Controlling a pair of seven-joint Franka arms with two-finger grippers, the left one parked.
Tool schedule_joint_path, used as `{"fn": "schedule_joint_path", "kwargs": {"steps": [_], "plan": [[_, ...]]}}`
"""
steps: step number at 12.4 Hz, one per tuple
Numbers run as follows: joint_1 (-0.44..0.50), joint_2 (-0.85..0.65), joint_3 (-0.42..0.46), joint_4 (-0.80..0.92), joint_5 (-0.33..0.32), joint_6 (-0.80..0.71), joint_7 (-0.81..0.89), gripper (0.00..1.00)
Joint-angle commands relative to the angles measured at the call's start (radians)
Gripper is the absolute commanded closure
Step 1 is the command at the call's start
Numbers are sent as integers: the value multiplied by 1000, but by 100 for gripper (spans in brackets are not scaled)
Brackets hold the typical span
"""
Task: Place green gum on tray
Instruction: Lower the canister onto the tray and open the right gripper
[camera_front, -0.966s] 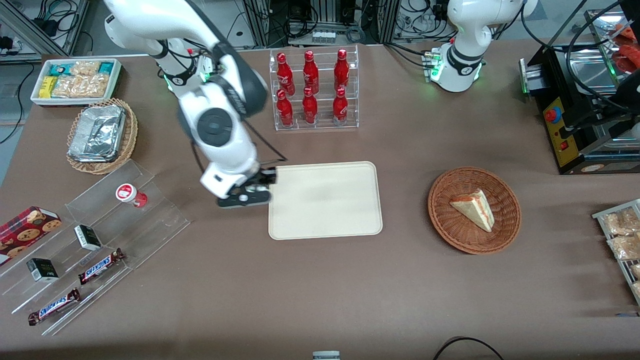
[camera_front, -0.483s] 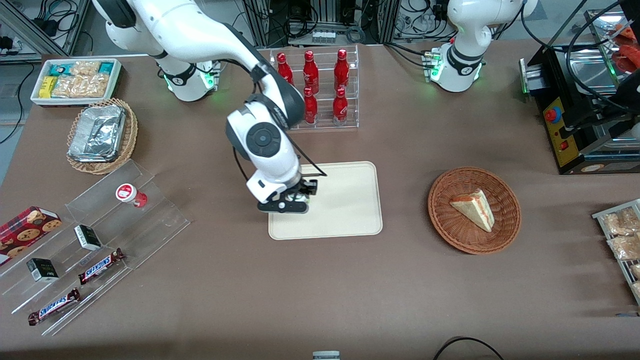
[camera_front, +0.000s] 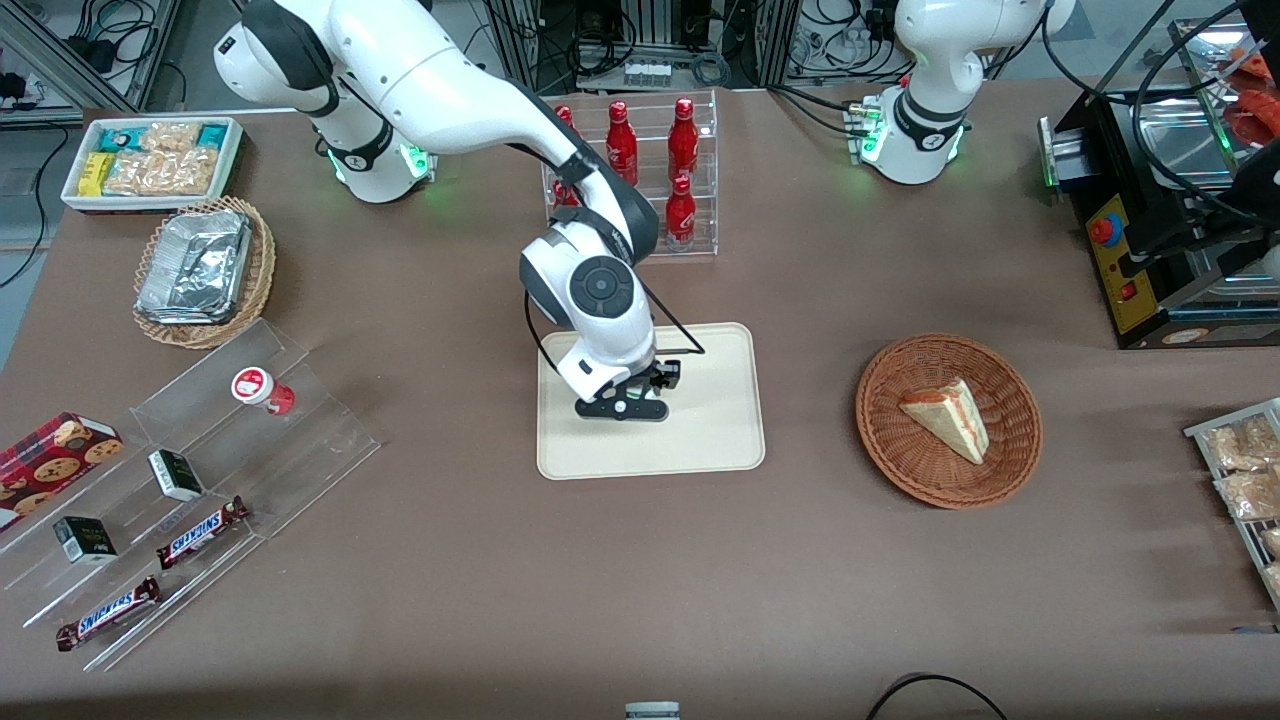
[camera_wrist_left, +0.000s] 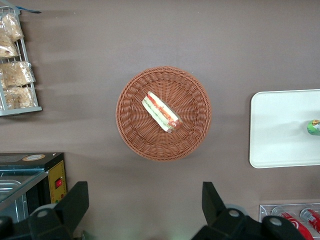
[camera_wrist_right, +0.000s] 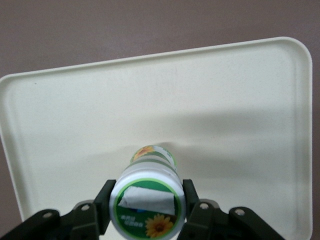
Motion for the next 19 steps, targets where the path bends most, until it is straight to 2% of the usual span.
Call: {"fn": "schedule_joint_path", "kwargs": {"steps": [1, 2, 3, 5, 6, 8, 11, 12, 13, 15, 19], "plan": [[7, 46, -11, 48, -38, 11, 42, 100], [7, 60, -11, 48, -54, 13, 53, 100], [9, 66, -11, 48, -57, 15, 55, 87], [9, 74, -11, 48, -57, 25, 55, 5], [9, 74, -11, 43, -68, 33, 53, 0], [13, 71, -9, 38, -108, 47, 53, 0], [13, 36, -11, 38, -120, 18, 33, 0], [1, -4, -11, 37, -164, -43, 3, 0], [-1, -45, -11, 37, -180, -115, -52, 0], [-33, -116, -9, 28, -178, -198, -95, 0], [-164, -233, -6, 15, -140, -370, -348, 0]]}}
